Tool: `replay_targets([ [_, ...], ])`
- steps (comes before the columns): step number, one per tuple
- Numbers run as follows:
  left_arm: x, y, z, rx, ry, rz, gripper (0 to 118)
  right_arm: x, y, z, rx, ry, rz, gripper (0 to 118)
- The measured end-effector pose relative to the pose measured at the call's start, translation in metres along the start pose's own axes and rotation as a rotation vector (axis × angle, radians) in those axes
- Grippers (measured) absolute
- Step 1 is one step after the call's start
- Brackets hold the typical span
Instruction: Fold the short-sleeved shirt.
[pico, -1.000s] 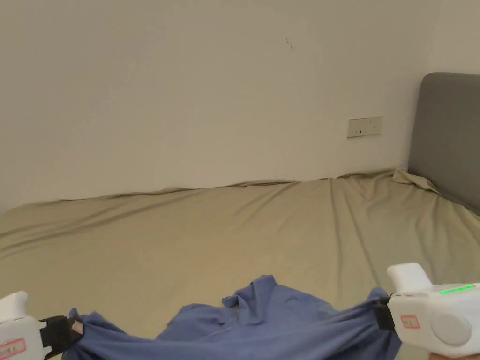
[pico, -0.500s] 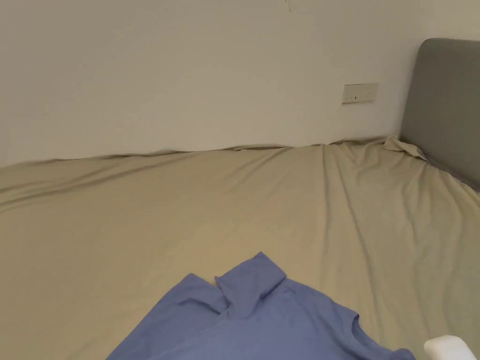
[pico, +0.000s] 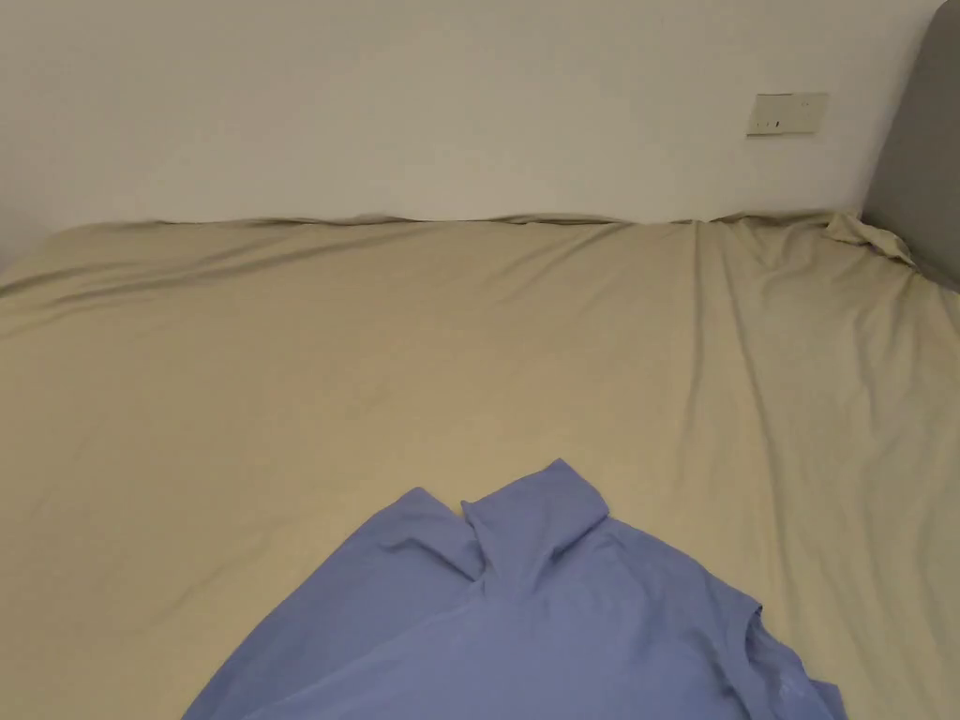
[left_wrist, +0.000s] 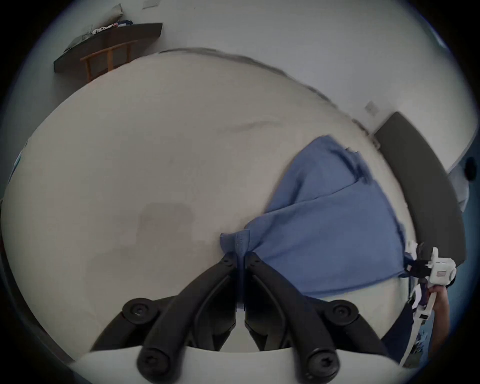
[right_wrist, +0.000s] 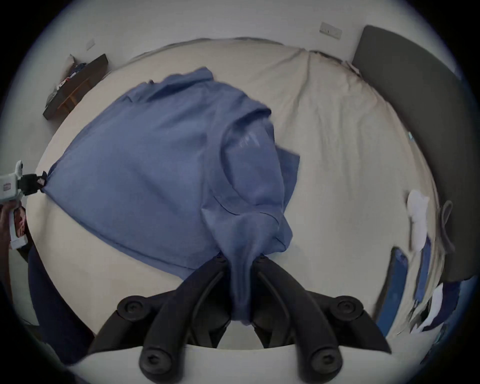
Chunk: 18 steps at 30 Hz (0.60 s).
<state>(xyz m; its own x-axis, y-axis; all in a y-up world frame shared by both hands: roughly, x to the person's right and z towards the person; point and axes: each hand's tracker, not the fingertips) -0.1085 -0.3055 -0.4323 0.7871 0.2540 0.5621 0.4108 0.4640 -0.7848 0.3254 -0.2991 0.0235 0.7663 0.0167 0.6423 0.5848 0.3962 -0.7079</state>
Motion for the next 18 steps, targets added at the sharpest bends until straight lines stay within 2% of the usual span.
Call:
replay_targets([
  [4, -0.022, -0.016, -0.013, 0.050, -0.080, 0.196, 0, 0.009, -0.005, -0.009, 0.023, 0.024, -0.089, 12],
  [6, -0.018, -0.014, -0.012, 0.041, -0.059, 0.152, 2, 0.010, -0.009, -0.008, 0.029, 0.029, -0.080, 12],
  [8, -0.019, -0.017, -0.018, 0.057, -0.027, 0.119, 10, 0.008, -0.013, -0.010, 0.047, 0.028, -0.071, 13],
  [9, -0.021, -0.017, -0.019, 0.061, -0.032, 0.126, 15, 0.007, -0.013, -0.010, 0.052, 0.028, -0.076, 18],
  [10, -0.021, -0.012, -0.015, 0.057, -0.040, 0.149, 30, 0.008, -0.013, -0.009, 0.067, 0.030, -0.075, 36],
  [12, -0.015, 0.002, 0.005, 0.032, -0.054, 0.219, 106, 0.009, -0.004, 0.004, 0.074, -0.063, -0.043, 102],
  [13, -0.012, 0.007, 0.025, 0.116, -0.051, 0.226, 118, 0.012, 0.002, 0.018, 0.069, -0.109, -0.058, 118],
  [15, -0.003, 0.004, 0.083, 0.386, -0.127, 0.180, 118, 0.013, 0.005, 0.075, 0.315, -0.037, -0.174, 118],
  [16, 0.027, -0.006, 0.118, 0.473, -0.097, 0.146, 118, 0.014, 0.010, 0.103, 0.458, 0.000, -0.226, 118],
  [18, 0.053, -0.021, 0.155, 0.558, -0.060, 0.070, 118, 0.005, 0.012, 0.146, 0.589, 0.041, -0.273, 118],
])
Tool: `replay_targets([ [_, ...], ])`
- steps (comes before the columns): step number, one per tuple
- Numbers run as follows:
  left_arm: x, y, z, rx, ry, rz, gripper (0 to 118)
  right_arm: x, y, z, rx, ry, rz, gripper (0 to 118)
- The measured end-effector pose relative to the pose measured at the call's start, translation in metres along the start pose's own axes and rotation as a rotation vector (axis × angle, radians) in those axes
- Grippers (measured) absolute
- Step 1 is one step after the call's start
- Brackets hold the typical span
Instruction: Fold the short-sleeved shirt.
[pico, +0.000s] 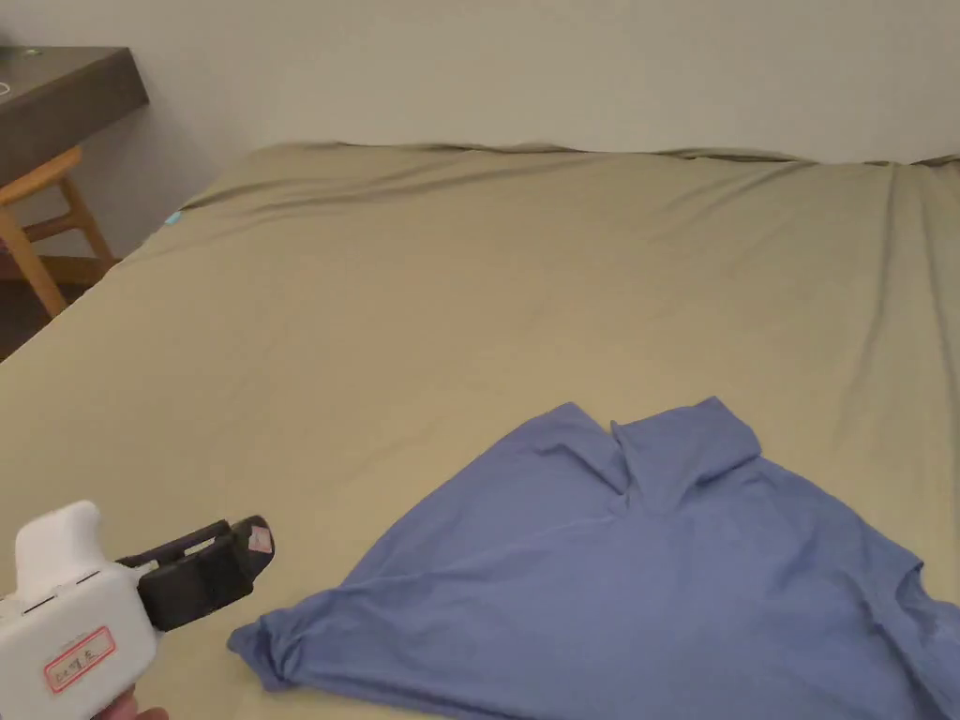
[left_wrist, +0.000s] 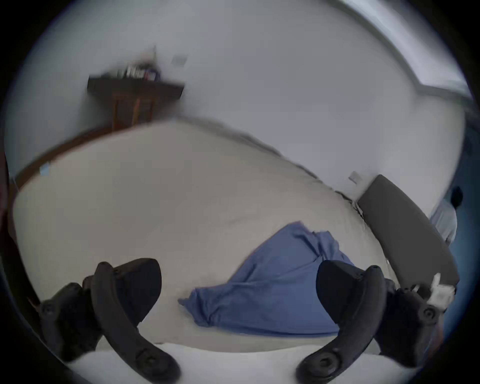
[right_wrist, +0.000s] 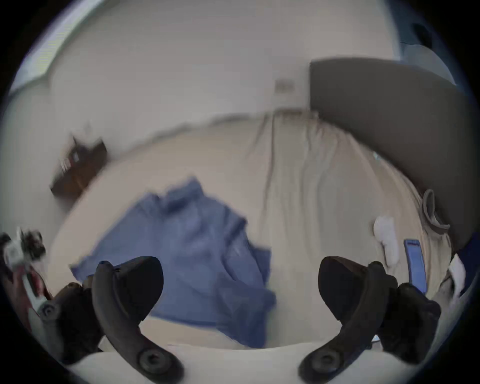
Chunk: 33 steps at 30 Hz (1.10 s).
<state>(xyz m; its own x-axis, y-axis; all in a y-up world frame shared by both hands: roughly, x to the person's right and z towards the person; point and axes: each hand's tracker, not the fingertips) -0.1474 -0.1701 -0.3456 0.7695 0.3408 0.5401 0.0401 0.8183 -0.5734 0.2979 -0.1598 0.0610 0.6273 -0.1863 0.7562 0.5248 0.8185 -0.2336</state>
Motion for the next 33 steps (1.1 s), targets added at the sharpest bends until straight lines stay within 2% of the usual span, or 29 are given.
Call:
replay_targets([
  [1, 0.012, -0.003, 0.014, -0.013, 0.005, -0.035, 118, -0.008, 0.007, 0.012, 0.036, 0.022, -0.005, 118],
  [2, -0.016, -0.003, -0.006, -0.040, 0.010, -0.067, 118, -0.015, 0.011, 0.022, 0.038, 0.045, 0.001, 118],
  [3, -0.015, -0.009, -0.007, -0.139, 0.055, -0.094, 118, -0.024, 0.011, 0.029, 0.023, 0.059, 0.019, 118],
  [4, -0.011, -0.021, -0.008, -0.176, 0.090, -0.117, 118, -0.029, 0.008, 0.031, 0.018, 0.034, 0.055, 116],
  [5, -0.008, -0.033, -0.009, -0.187, 0.117, -0.147, 110, -0.039, 0.002, 0.035, 0.040, 0.008, 0.105, 107],
  [6, 0.003, -0.042, -0.007, -0.207, 0.121, -0.158, 73, -0.053, -0.006, 0.037, 0.074, -0.029, 0.172, 70],
  [7, 0.004, -0.054, -0.011, -0.232, 0.133, -0.158, 0, -0.064, -0.013, 0.034, 0.055, -0.054, 0.223, 2],
  [8, 0.002, -0.063, -0.013, -0.236, 0.138, -0.140, 0, -0.077, -0.014, 0.033, 0.040, -0.041, 0.233, 2],
  [9, -0.005, -0.070, -0.018, -0.274, 0.107, -0.086, 0, -0.082, -0.015, 0.032, 0.011, 0.030, 0.229, 2],
  [11, -0.010, -0.069, -0.035, -0.323, 0.083, -0.028, 0, -0.089, -0.013, 0.030, -0.023, 0.141, 0.175, 2],
  [13, -0.015, -0.065, -0.056, -0.301, 0.192, -0.119, 0, -0.099, -0.011, 0.026, -0.020, 0.137, 0.207, 2],
  [14, -0.017, -0.061, -0.069, -0.293, 0.233, -0.153, 12, -0.103, -0.008, 0.024, -0.020, 0.135, 0.243, 2],
  [15, -0.020, -0.060, -0.082, -0.280, 0.273, -0.170, 55, -0.106, -0.006, 0.022, -0.012, 0.124, 0.274, 2],
  [16, -0.025, -0.060, -0.100, -0.301, 0.258, -0.172, 118, -0.109, -0.004, 0.021, -0.009, 0.122, 0.282, 2],
  [19, -0.038, -0.070, -0.142, -0.413, 0.207, -0.152, 118, -0.112, 0.002, 0.012, -0.030, 0.148, 0.269, 2],
  [22, -0.042, -0.078, -0.163, -0.429, 0.213, -0.130, 118, -0.109, 0.002, 0.002, -0.053, 0.150, 0.261, 2],
  [24, -0.041, -0.084, -0.170, -0.426, 0.321, -0.205, 118, -0.104, -0.002, -0.007, -0.070, 0.138, 0.266, 2],
  [25, -0.043, -0.085, -0.170, -0.415, 0.342, -0.193, 118, -0.103, -0.002, -0.010, -0.078, 0.134, 0.269, 2],
  [26, -0.047, -0.087, -0.165, -0.418, 0.310, -0.162, 108, -0.102, -0.002, -0.013, -0.083, 0.133, 0.272, 2],
  [27, -0.051, -0.087, -0.162, -0.453, 0.239, -0.071, 92, -0.101, -0.001, -0.017, -0.087, 0.131, 0.275, 2],
  [28, -0.052, -0.086, -0.159, -0.443, 0.236, -0.056, 40, -0.099, -0.001, -0.023, -0.092, 0.131, 0.278, 2],
  [29, -0.047, -0.083, -0.152, -0.381, 0.279, -0.116, 0, -0.097, 0.001, -0.029, -0.100, 0.131, 0.284, 2],
  [30, -0.045, -0.080, -0.144, -0.349, 0.248, -0.128, 0, -0.094, 0.005, -0.040, -0.105, 0.130, 0.294, 2],
  [31, -0.045, -0.079, -0.141, -0.320, 0.184, -0.065, 0, -0.091, 0.010, -0.053, -0.112, 0.132, 0.320, 2],
  [33, -0.042, -0.081, -0.143, -0.360, 0.150, -0.051, 0, -0.076, 0.021, -0.088, -0.115, 0.107, 0.378, 2],
])
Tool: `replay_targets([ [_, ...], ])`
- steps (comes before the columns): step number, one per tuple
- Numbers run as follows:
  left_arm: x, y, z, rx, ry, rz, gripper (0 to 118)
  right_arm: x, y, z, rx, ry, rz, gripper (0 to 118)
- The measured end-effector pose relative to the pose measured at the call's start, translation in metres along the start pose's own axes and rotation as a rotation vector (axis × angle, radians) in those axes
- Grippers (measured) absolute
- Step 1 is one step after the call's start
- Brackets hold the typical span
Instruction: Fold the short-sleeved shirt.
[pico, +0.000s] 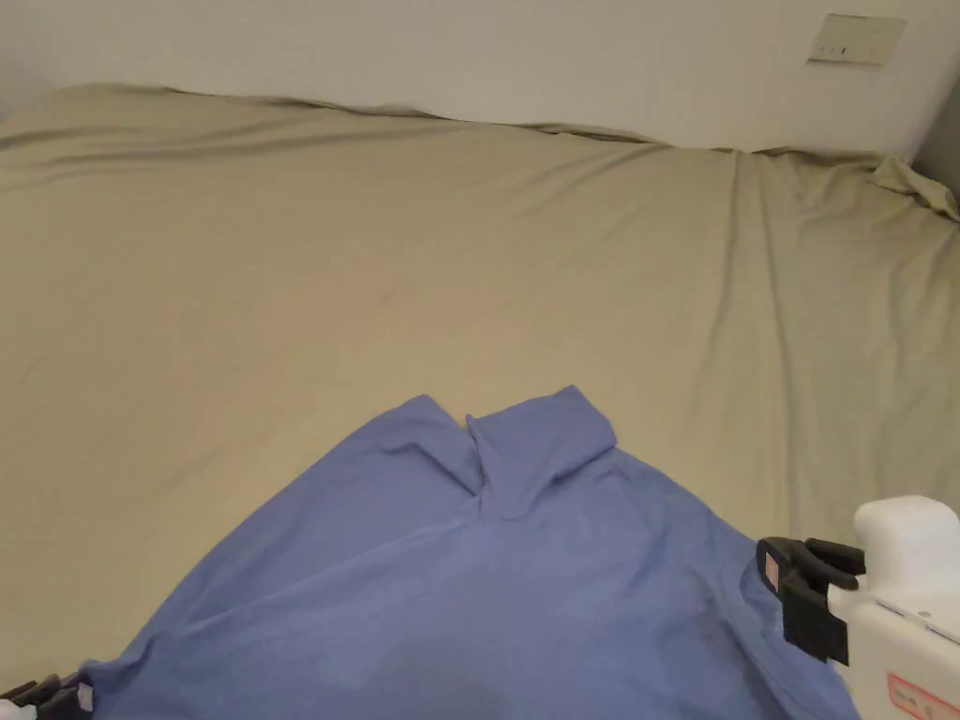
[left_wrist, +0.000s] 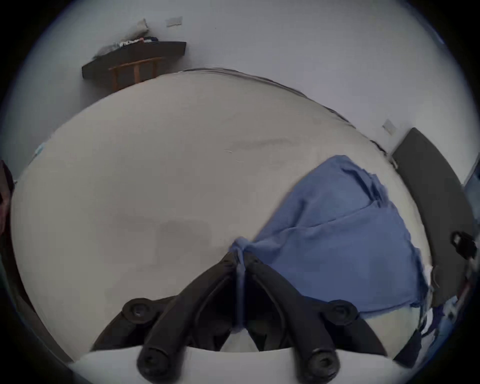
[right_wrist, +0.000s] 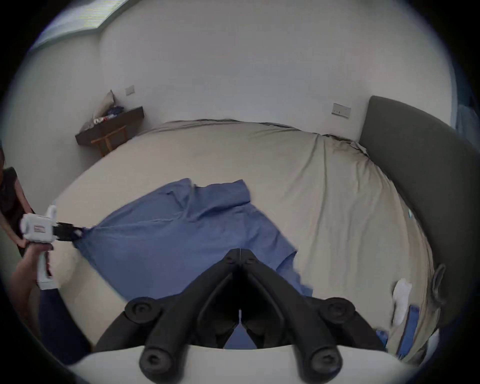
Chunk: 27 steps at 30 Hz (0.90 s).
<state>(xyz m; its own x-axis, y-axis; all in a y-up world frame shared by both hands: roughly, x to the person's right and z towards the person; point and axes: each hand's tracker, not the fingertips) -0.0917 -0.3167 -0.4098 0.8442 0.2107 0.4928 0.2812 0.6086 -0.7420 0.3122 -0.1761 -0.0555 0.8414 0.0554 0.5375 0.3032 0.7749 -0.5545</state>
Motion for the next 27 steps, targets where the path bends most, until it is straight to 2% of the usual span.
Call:
replay_targets([
  [1, 0.006, 0.001, 0.005, 0.005, 0.018, -0.018, 0, 0.010, 0.008, -0.021, -0.008, -0.005, 0.015, 2],
  [2, 0.009, -0.003, 0.003, -0.049, -0.018, 0.021, 0, 0.020, 0.016, -0.042, -0.026, 0.005, 0.018, 2],
  [4, 0.007, -0.002, 0.005, -0.040, -0.055, 0.072, 0, 0.045, 0.028, -0.099, -0.104, 0.046, 0.020, 5],
  [5, 0.014, -0.002, 0.016, -0.033, -0.075, 0.102, 0, 0.054, 0.033, -0.126, -0.159, 0.070, 0.021, 27],
  [7, 0.015, -0.001, 0.023, -0.012, -0.073, 0.101, 0, 0.065, 0.032, -0.184, -0.320, 0.053, 0.028, 118],
  [9, 0.015, 0.007, 0.028, 0.002, -0.060, 0.090, 0, 0.074, 0.020, -0.217, -0.347, 0.081, 0.074, 113],
  [13, 0.020, 0.013, 0.034, 0.001, -0.091, 0.118, 0, 0.089, 0.002, -0.259, -0.450, -0.031, 0.091, 110],
  [14, 0.020, 0.016, 0.034, 0.017, -0.068, 0.090, 0, 0.091, -0.004, -0.262, -0.479, -0.027, 0.101, 101],
  [15, 0.022, 0.017, 0.034, 0.015, -0.064, 0.085, 0, 0.071, 0.001, -0.244, -0.516, -0.012, 0.098, 93],
  [16, 0.025, 0.017, 0.033, 0.014, -0.061, 0.080, 0, 0.070, 0.004, -0.232, -0.447, 0.033, 0.027, 80],
  [17, 0.025, 0.019, 0.033, 0.014, -0.060, 0.077, 0, 0.066, 0.008, -0.225, -0.437, 0.003, 0.025, 56],
  [18, 0.026, 0.019, 0.032, 0.016, -0.067, 0.085, 0, 0.060, 0.008, -0.218, -0.439, 0.011, 0.035, 15],
  [19, 0.028, 0.019, 0.032, 0.019, -0.069, 0.091, 0, 0.064, 0.001, -0.224, -0.423, 0.004, 0.062, 4],
  [21, 0.028, 0.018, 0.031, 0.027, -0.085, 0.111, 0, 0.055, -0.003, -0.213, -0.408, 0.025, 0.095, 4],
  [22, 0.029, 0.018, 0.032, 0.037, -0.091, 0.119, 0, 0.054, -0.006, -0.204, -0.379, 0.079, 0.083, 4],
  [24, 0.032, 0.016, 0.034, 0.047, -0.136, 0.164, 0, 0.045, -0.005, -0.173, -0.237, 0.094, -0.009, 4],
  [27, 0.029, 0.021, 0.043, 0.078, -0.215, 0.239, 0, 0.057, 0.011, -0.113, -0.030, 0.139, -0.180, 4],
])
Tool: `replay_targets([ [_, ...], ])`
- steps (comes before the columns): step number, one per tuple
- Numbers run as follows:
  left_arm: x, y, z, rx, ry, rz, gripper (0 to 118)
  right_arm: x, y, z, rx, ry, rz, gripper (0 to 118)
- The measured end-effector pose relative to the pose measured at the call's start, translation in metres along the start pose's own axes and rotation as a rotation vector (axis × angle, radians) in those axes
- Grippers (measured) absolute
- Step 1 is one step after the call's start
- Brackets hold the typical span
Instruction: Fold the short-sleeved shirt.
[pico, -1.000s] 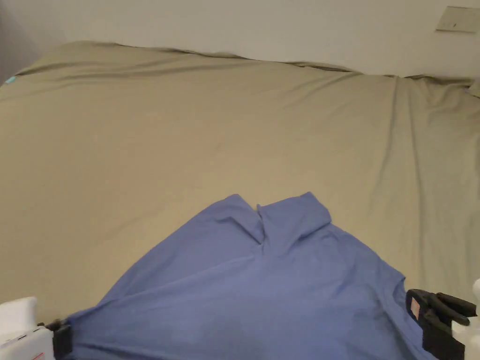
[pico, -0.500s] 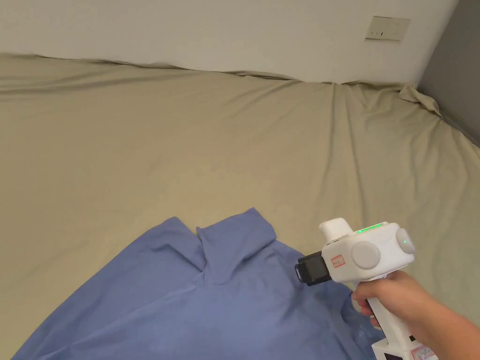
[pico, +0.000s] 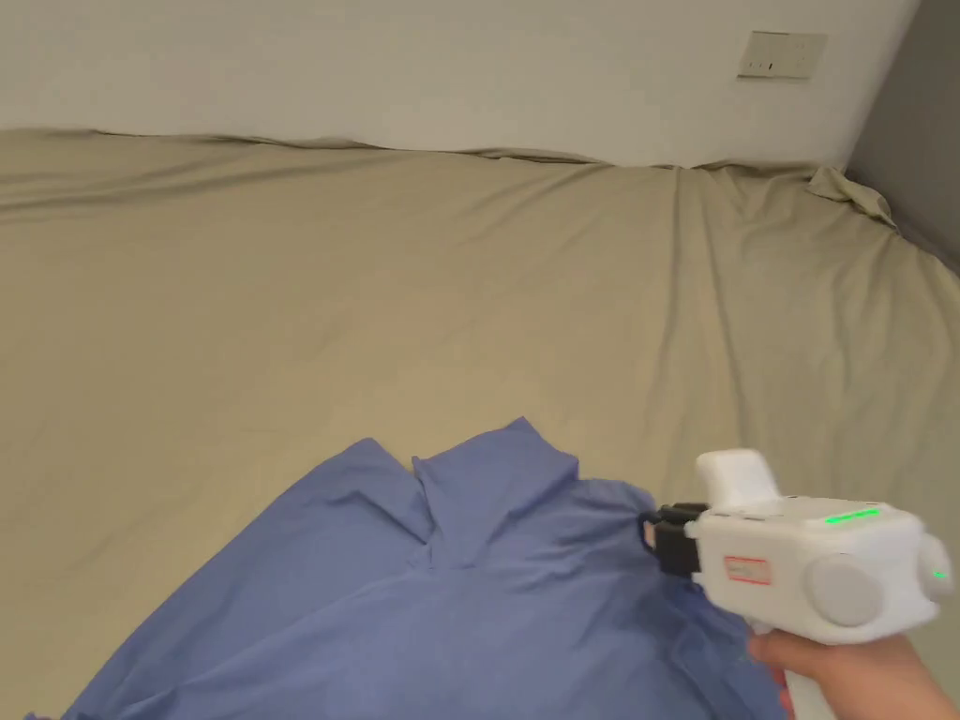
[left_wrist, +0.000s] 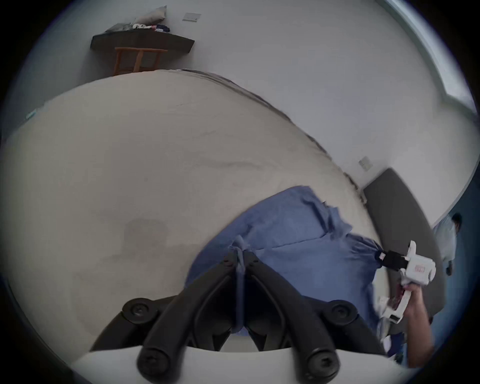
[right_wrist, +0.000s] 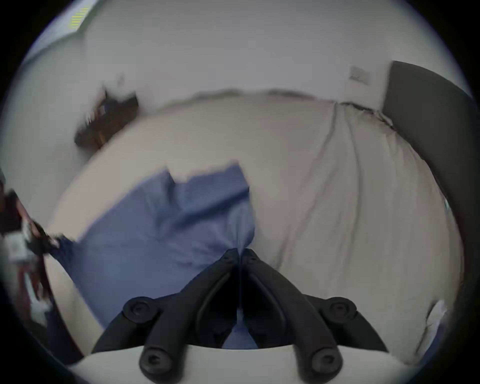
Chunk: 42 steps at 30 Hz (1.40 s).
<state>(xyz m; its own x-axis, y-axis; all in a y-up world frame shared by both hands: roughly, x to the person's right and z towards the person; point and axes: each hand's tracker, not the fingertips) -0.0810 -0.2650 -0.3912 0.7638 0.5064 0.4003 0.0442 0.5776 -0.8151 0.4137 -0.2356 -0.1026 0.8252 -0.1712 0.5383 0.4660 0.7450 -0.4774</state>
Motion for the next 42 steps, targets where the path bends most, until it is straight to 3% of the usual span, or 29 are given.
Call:
replay_targets([
  [3, 0.014, 0.019, 0.017, 0.055, -0.068, -0.026, 0, -0.007, 0.023, 0.067, 0.157, -0.001, 0.017, 4],
  [7, 0.037, 0.055, 0.036, 0.145, -0.127, -0.050, 0, -0.042, 0.056, 0.154, 0.307, -0.077, 0.135, 4],
  [9, 0.051, 0.074, 0.045, 0.181, -0.171, -0.057, 0, -0.039, 0.077, 0.185, 0.385, -0.115, 0.171, 4],
  [12, 0.074, 0.106, 0.057, 0.241, -0.206, -0.065, 0, -0.036, 0.104, 0.223, 0.445, -0.227, 0.201, 4],
  [16, 0.129, 0.157, 0.077, 0.337, -0.272, -0.166, 0, -0.046, 0.140, 0.257, 0.540, -0.369, 0.329, 4],
  [19, 0.177, 0.201, 0.092, 0.378, -0.306, -0.226, 0, -0.055, 0.175, 0.271, 0.550, -0.424, 0.352, 4],
  [22, 0.216, 0.245, 0.105, 0.446, -0.293, -0.276, 0, -0.060, 0.209, 0.273, 0.560, -0.590, 0.461, 4],
  [26, 0.249, 0.295, 0.118, 0.478, -0.300, -0.265, 0, -0.051, 0.259, 0.279, 0.562, -0.617, 0.445, 4],
  [30, 0.274, 0.338, 0.123, 0.542, -0.227, -0.293, 0, -0.040, 0.307, 0.277, 0.522, -0.712, 0.453, 4],
  [33, 0.290, 0.367, 0.123, 0.520, -0.250, -0.273, 0, -0.036, 0.344, 0.275, 0.485, -0.682, 0.409, 4],
  [36, 0.310, 0.384, 0.122, 0.527, -0.183, -0.339, 0, -0.039, 0.375, 0.266, 0.443, -0.717, 0.429, 4],
  [42, 0.326, 0.415, 0.113, 0.524, -0.175, -0.323, 0, -0.036, 0.423, 0.239, 0.321, -0.735, 0.440, 4],
])
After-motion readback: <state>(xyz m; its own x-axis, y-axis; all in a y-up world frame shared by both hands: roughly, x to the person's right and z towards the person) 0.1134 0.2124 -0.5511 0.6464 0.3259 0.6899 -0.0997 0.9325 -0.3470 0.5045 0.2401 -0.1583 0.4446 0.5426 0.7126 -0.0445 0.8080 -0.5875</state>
